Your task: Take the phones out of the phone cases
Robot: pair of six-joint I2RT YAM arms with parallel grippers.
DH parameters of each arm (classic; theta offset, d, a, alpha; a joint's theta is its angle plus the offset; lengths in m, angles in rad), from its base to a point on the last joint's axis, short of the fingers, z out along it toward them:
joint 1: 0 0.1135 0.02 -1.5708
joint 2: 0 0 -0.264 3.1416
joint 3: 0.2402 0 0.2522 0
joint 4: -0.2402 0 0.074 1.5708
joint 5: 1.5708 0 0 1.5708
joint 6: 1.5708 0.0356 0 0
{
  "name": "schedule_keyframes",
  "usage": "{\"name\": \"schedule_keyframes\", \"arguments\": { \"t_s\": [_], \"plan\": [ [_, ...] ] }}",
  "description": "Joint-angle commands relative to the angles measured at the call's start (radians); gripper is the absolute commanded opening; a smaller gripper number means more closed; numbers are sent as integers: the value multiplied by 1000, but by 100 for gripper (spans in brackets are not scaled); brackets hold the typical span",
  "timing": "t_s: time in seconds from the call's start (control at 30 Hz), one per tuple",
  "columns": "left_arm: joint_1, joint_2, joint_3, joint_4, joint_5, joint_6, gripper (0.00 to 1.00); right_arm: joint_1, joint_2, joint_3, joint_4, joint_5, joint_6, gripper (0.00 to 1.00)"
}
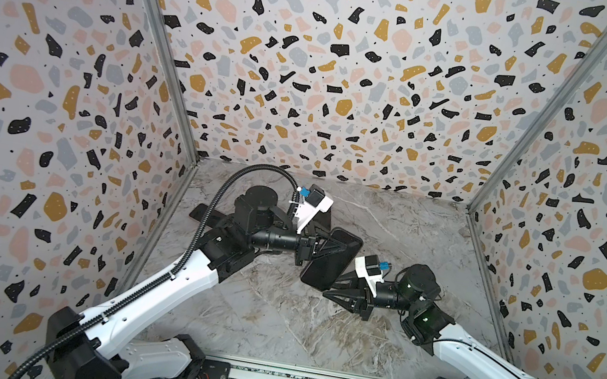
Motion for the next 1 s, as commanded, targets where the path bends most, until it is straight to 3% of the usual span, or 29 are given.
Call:
{"name": "schedule_keyframes", "arguments": {
  "t_s": [0.0, 0.2, 0.73, 0.97],
  "plan": [
    [-7, -17, 13, 103, 3, -10, 0, 9, -3, 23, 53, -20, -1, 22],
    [-6, -3, 12, 121, -15, -52, 0, 17, -13, 2, 62, 1, -46, 9],
    [-6, 154, -15, 305, -130, -328, 0, 78, -37, -35, 148, 111, -275, 8],
    [-6, 189, -45, 391, -138, -413, 0, 85, -36, -63, 234, 203, -317, 8]
  ]
}}
